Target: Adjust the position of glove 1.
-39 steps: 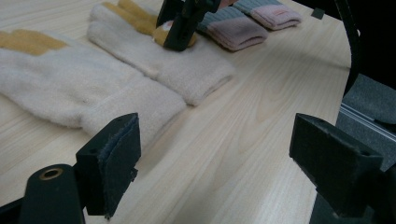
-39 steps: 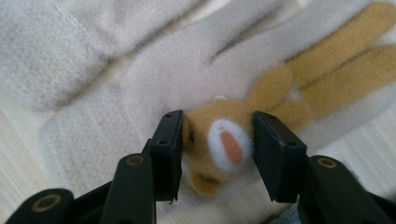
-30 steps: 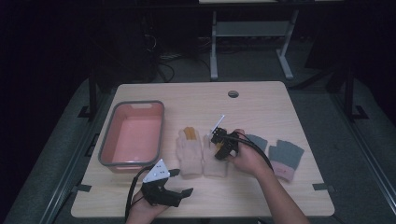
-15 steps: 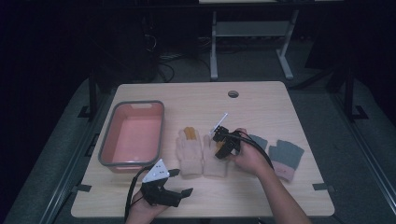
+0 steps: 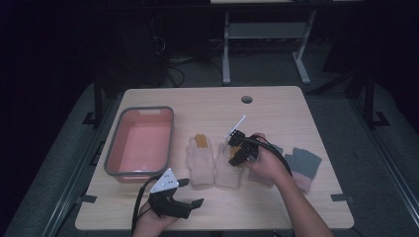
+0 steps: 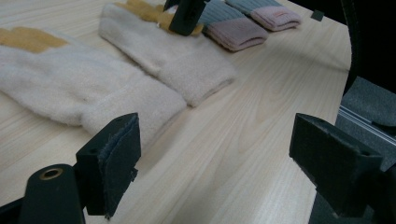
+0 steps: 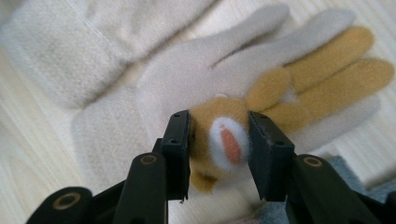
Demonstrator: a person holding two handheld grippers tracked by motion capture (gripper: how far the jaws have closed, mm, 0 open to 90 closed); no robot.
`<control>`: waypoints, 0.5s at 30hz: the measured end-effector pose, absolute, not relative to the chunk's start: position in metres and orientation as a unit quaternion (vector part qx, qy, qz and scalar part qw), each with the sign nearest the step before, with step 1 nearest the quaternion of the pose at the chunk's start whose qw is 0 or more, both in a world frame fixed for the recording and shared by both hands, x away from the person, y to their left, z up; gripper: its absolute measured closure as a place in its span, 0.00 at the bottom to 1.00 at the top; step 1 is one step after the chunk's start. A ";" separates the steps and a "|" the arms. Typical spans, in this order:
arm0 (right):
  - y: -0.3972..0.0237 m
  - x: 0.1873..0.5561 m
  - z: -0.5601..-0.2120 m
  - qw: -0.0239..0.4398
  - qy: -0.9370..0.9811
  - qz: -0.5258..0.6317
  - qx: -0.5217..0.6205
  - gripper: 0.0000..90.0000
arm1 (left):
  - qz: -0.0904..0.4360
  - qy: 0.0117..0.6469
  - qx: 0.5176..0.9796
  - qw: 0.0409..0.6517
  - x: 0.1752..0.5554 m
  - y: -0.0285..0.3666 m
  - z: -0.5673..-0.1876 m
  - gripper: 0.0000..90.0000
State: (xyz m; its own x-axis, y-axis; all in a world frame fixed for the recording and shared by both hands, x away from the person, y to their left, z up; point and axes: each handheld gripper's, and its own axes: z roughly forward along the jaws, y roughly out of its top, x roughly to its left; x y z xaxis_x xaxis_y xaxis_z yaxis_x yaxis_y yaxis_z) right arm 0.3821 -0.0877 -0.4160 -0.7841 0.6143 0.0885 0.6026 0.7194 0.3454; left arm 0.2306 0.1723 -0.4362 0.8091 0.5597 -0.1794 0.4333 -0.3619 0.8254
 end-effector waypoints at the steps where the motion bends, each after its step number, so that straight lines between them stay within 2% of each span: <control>1: -0.087 0.382 -0.414 0.016 0.928 0.181 0.327 0.69 | 0.066 0.302 0.823 0.477 0.231 0.172 -0.436 0.19; 15: -0.086 0.377 -0.387 0.032 0.931 0.190 0.310 0.69 | 0.069 0.305 0.819 0.482 0.232 0.174 -0.436 0.19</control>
State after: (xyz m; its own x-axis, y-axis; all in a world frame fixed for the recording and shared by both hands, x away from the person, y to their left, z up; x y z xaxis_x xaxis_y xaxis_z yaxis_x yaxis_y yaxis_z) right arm 0.3774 -0.0858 -0.3872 -0.8056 0.5897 0.0573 0.5651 0.7357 0.3733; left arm 0.2316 0.1740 -0.4358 0.8040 0.5666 -0.1806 0.4331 -0.3498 0.8307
